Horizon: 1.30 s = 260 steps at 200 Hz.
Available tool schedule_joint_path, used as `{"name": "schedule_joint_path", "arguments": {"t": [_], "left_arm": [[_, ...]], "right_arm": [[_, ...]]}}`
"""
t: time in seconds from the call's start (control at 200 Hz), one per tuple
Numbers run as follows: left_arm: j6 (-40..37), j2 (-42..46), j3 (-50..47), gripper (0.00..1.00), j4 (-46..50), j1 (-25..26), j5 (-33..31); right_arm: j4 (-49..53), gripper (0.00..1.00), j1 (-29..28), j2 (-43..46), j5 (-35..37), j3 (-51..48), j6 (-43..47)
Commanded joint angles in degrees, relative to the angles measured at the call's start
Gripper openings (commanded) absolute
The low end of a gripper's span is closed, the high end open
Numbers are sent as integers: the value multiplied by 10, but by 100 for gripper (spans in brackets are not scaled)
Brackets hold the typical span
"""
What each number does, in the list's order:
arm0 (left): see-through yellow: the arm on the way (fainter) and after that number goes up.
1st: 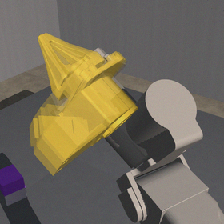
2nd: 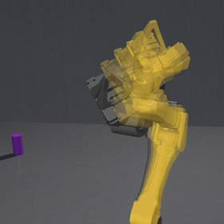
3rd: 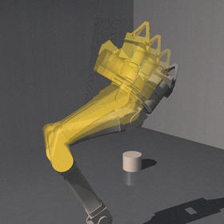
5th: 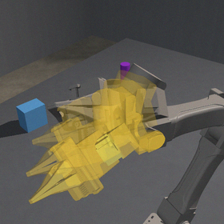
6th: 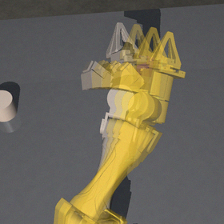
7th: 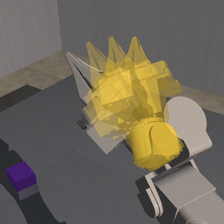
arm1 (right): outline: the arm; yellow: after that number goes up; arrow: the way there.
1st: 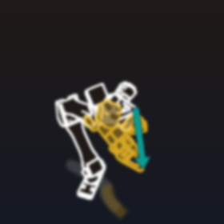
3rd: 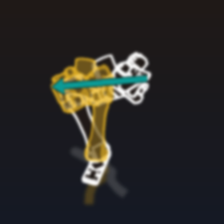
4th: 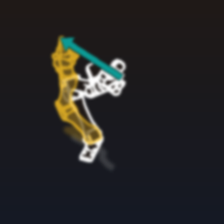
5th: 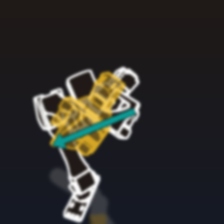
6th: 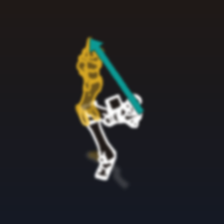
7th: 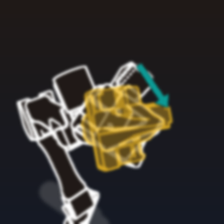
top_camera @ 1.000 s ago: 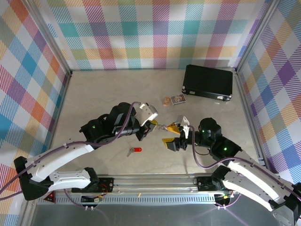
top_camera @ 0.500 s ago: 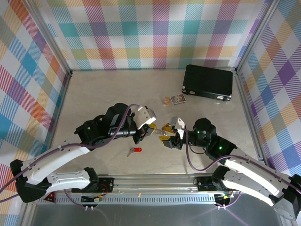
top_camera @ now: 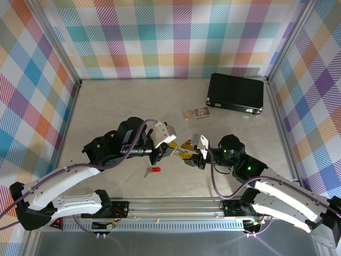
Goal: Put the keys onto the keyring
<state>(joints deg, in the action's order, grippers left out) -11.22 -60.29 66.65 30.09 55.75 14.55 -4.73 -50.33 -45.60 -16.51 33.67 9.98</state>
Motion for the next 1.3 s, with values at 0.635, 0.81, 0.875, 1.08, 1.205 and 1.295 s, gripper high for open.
{"name": "schedule_joint_path", "arguments": {"t": [0.635,0.81,0.875,1.08,1.205,1.295], "left_arm": [[31,16,-32,0,-97,5,-35],[60,26,-76,0,-172,5,-48],[76,27,-95,0,-206,5,-48],[109,19,-129,0,-289,6,-54],[129,20,-153,0,-344,6,-66],[144,19,-171,0,-379,6,-76]], "right_arm": [[-79,0,-10,26,106,-36,-12],[-111,0,-11,27,156,-40,-37],[-119,0,-12,28,155,-43,-39],[-122,0,-14,25,157,-51,-36],[-129,0,-14,32,172,-57,-39],[-139,0,-16,33,175,-61,-39]]}}
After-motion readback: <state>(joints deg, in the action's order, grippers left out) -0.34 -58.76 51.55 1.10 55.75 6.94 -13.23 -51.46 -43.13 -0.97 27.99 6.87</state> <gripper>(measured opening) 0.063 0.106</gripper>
